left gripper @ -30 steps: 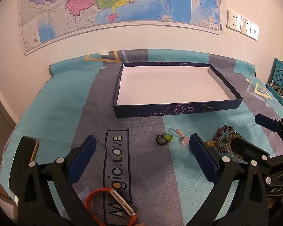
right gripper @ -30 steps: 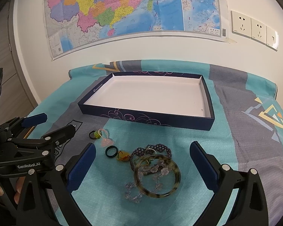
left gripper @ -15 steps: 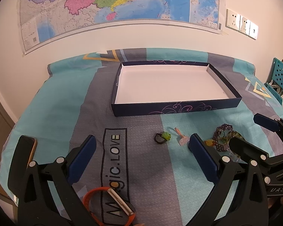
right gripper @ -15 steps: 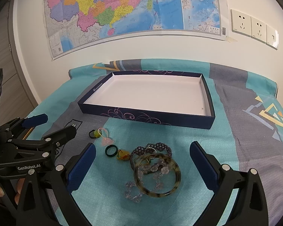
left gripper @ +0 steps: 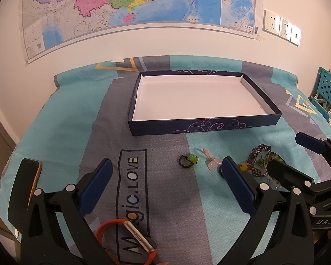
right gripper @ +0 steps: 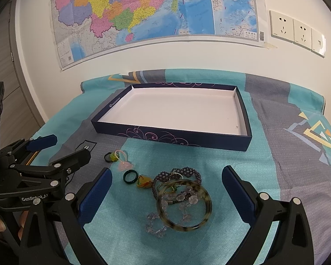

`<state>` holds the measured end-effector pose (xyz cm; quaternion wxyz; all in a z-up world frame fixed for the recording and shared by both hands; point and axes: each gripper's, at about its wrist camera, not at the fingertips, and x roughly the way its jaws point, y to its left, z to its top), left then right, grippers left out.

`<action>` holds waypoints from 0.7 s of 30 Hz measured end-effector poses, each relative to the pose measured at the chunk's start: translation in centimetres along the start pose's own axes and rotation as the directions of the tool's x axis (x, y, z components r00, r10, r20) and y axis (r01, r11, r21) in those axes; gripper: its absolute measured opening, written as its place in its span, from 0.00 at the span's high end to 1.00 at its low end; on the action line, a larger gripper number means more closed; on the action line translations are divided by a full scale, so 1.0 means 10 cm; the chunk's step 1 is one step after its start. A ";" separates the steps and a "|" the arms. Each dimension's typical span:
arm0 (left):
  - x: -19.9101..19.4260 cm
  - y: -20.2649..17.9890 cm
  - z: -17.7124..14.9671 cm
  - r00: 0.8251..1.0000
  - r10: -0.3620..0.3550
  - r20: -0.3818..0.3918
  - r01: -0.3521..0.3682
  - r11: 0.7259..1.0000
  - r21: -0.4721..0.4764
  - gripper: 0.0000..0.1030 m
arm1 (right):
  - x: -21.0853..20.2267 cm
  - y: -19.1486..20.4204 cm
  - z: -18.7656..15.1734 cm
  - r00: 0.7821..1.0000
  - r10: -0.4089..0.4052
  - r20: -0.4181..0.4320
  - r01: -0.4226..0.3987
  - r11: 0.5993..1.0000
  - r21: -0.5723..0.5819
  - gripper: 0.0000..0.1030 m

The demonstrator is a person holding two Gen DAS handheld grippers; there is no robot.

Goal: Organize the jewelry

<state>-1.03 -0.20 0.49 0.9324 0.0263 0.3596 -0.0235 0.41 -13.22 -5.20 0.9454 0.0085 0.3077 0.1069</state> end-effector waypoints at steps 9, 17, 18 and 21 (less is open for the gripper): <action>0.01 -0.02 0.00 1.000 -0.004 0.001 0.004 1.000 -0.002 0.06 | 0.00 0.00 0.01 1.000 0.004 0.002 -0.004 1.000 0.001 0.07; 0.01 -0.03 -0.03 1.000 -0.012 0.003 0.012 1.000 -0.001 0.06 | 0.00 0.00 0.01 1.000 0.005 0.002 -0.005 1.000 0.001 0.07; 0.01 -0.03 -0.03 1.000 -0.014 0.003 0.014 1.000 -0.001 0.06 | 0.00 0.00 0.01 1.000 0.004 0.002 -0.004 1.000 0.001 0.07; 0.01 -0.03 -0.04 1.000 -0.022 0.005 0.022 1.000 -0.001 0.06 | 0.00 0.00 0.01 1.000 0.006 0.002 -0.006 1.000 -0.001 0.07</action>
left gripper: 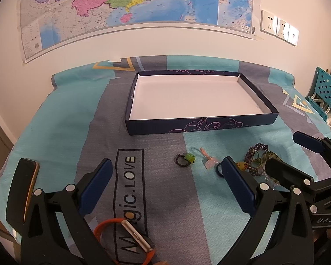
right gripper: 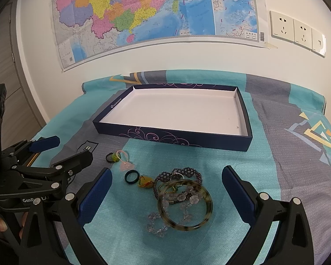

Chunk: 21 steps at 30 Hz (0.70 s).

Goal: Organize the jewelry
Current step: 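Close the left gripper on the orange smartwatch while the right gripper approaches the tortoiseshell bangle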

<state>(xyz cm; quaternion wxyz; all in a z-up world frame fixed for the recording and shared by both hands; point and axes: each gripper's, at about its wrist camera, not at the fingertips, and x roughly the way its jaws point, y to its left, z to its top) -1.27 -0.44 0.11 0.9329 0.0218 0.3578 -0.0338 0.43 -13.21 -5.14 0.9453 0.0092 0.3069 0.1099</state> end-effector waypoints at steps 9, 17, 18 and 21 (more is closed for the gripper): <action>-0.02 0.22 -0.08 1.000 -0.012 -0.004 0.012 1.000 -0.005 0.06 | -0.03 -0.07 -0.08 1.000 0.003 -0.025 -0.003 1.000 -0.001 0.07; -0.11 0.56 -0.17 0.999 -0.048 -0.001 0.048 0.999 -0.009 0.06 | -0.04 -0.32 -0.25 0.996 0.021 -0.082 -0.019 0.999 0.033 0.16; -0.12 0.59 -0.18 0.999 -0.052 0.000 0.052 0.999 -0.008 0.06 | -0.04 -0.34 -0.25 0.996 0.024 -0.086 -0.021 0.999 0.040 0.18; -0.15 0.69 -0.21 0.997 -0.075 -0.010 0.075 0.997 -0.003 0.06 | -0.02 -0.43 -0.27 0.994 0.037 -0.102 -0.030 0.997 0.067 0.30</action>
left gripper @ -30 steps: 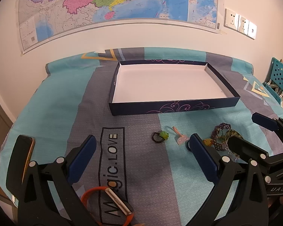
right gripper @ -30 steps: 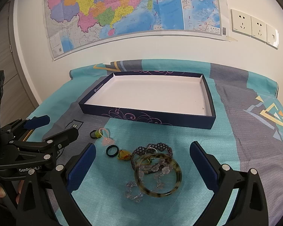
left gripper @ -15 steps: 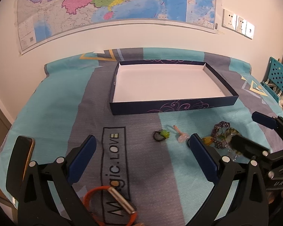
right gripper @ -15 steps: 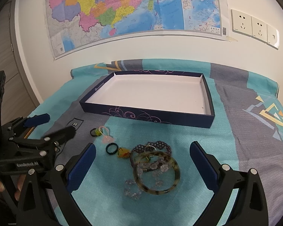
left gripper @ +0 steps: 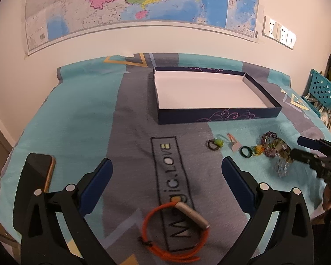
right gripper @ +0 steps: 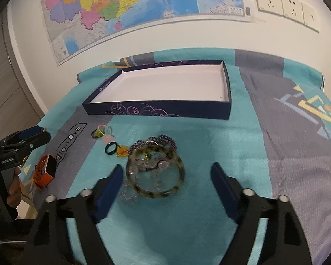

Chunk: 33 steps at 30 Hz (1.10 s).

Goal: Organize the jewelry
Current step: 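Close the left gripper on the orange smartwatch while the right gripper approaches the tortoiseshell bangle, then close the right gripper on the tortoiseshell bangle while the left gripper lifts the smartwatch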

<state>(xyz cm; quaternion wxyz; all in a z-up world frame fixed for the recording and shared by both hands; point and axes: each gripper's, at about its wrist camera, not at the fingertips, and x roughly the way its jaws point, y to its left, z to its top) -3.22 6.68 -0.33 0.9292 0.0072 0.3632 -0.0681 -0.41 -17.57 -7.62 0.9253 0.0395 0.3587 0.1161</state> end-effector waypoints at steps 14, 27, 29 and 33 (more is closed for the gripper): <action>-0.08 0.21 -0.37 0.970 -0.196 -0.144 0.202 0.979 0.022 0.39 | 0.04 -0.05 0.01 1.000 0.025 -0.016 -0.025 1.000 0.014 0.34; 0.02 0.10 -0.38 0.968 -0.138 -0.208 0.174 0.971 0.164 0.72 | 0.06 -0.04 0.00 0.999 0.028 -0.019 -0.028 0.999 0.019 0.34; 0.10 0.04 -0.37 0.970 -0.109 -0.218 0.149 0.973 0.176 0.81 | 0.06 -0.04 0.00 1.000 0.022 -0.017 -0.021 1.000 0.016 0.34; 0.17 0.02 -0.29 0.974 -0.095 -0.205 0.122 0.985 0.126 0.92 | 0.06 -0.07 0.00 1.000 0.016 -0.016 -0.016 1.000 0.019 0.34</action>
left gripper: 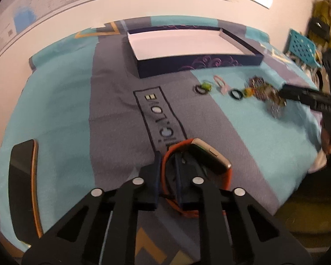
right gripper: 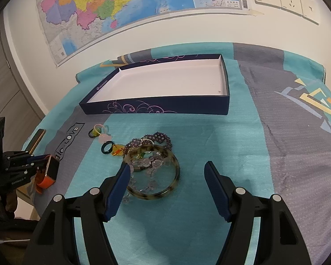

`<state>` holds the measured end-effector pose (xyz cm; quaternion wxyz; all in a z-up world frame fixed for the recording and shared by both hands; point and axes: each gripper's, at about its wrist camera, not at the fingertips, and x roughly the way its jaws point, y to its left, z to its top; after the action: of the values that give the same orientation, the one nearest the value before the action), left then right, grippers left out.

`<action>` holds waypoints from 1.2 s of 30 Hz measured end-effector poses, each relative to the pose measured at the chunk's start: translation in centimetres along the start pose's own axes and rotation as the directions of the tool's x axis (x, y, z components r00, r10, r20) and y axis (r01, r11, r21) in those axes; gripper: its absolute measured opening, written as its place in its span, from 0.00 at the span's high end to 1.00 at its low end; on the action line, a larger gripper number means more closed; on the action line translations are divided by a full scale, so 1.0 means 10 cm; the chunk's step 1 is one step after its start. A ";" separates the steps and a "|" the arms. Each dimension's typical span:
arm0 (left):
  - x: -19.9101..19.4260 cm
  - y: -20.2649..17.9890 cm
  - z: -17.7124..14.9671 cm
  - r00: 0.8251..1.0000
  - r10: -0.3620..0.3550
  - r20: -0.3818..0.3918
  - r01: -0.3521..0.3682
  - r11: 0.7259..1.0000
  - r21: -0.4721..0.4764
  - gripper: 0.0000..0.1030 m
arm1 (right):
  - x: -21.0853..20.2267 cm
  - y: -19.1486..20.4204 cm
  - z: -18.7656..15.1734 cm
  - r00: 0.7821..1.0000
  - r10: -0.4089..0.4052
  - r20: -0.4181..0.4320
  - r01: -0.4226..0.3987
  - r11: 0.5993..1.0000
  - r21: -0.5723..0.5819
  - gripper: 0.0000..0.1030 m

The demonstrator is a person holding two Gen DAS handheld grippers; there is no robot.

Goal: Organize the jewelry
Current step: 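Close the right gripper on the tortoiseshell bangle while the left gripper lifts the smartwatch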

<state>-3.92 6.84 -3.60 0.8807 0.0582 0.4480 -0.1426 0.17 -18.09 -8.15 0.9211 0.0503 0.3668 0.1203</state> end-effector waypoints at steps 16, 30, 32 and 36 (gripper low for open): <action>0.33 -0.19 0.36 0.999 -0.040 0.017 0.043 0.969 -0.241 0.90 | 0.05 -0.05 0.03 1.000 -0.002 -0.016 0.002 1.000 -0.031 0.42; 0.22 -0.36 0.43 1.000 -0.018 0.020 0.018 1.000 -0.001 0.62 | 0.11 -0.10 0.07 0.996 0.007 -0.091 -0.015 0.996 -0.088 0.82; 0.23 -0.36 0.46 1.000 -0.008 0.027 0.007 1.000 0.019 0.62 | 0.14 -0.03 0.07 0.995 -0.014 -0.100 0.001 0.992 -0.130 0.82; 0.27 -0.35 0.51 1.000 -0.003 0.029 0.001 0.999 0.048 0.62 | 0.18 0.04 0.10 0.993 -0.043 -0.111 0.021 0.982 -0.186 0.85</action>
<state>0.47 1.82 -2.62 0.8852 0.0766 0.4319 -0.1549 2.03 -17.29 -8.58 0.9011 -0.0479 0.4071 0.1415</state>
